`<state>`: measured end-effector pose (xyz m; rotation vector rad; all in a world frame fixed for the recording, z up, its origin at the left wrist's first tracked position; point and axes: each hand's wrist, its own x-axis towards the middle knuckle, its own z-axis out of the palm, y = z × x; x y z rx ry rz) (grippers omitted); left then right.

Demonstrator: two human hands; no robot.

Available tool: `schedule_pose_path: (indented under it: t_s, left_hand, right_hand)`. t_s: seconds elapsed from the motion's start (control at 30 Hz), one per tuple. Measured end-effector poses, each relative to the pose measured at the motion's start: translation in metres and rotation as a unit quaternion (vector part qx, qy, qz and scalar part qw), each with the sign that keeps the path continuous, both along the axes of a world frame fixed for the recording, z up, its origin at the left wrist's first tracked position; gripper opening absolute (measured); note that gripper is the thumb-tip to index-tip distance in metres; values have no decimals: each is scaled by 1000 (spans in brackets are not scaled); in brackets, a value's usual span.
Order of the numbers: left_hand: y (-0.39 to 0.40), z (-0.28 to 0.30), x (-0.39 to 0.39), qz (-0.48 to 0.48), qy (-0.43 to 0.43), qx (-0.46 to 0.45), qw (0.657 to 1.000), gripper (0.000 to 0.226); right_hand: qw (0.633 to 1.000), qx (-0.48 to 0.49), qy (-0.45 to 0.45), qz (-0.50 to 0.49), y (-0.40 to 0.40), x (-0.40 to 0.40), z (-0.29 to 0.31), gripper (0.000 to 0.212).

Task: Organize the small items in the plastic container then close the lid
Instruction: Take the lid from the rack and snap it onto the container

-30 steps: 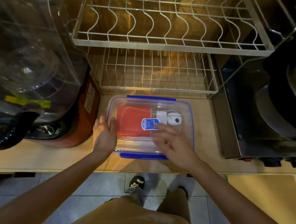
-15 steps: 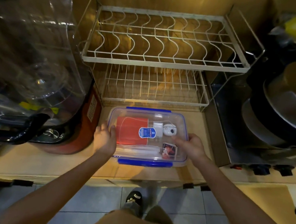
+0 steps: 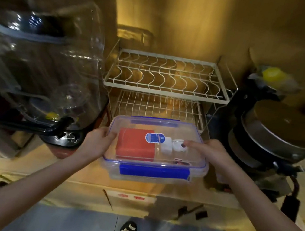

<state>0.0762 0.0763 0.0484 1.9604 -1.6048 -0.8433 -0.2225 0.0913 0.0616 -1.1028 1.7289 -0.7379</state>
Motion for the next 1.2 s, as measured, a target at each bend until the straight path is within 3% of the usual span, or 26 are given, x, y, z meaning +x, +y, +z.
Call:
schedule_pose_path:
  t_s: [0.13, 0.2, 0.43, 0.63, 0.87, 1.2]
  left_hand:
    - [17, 48, 10, 1, 121, -54, 991, 16]
    - [18, 71, 15, -23, 116, -85, 989, 12]
    - [-4, 149, 21, -39, 193, -153, 968, 15]
    - [-50, 175, 4, -30, 247, -208, 946, 38]
    - [-118, 158, -19, 26, 206, -225, 952, 40]
    - [-187, 126, -36, 49, 115, -177, 976, 38]
  right_hand:
    - [999, -49, -12, 10, 8, -6, 48, 30]
    - [998, -62, -15, 19, 8, -9, 69, 32]
    - [995, -97, -30, 17, -23, -19, 139, 32]
    - [987, -147, -56, 9, -69, -27, 169, 36]
    - [988, -135, -73, -3, -138, -25, 151, 48]
    - [995, -84, -62, -1, -206, -18, 119, 15]
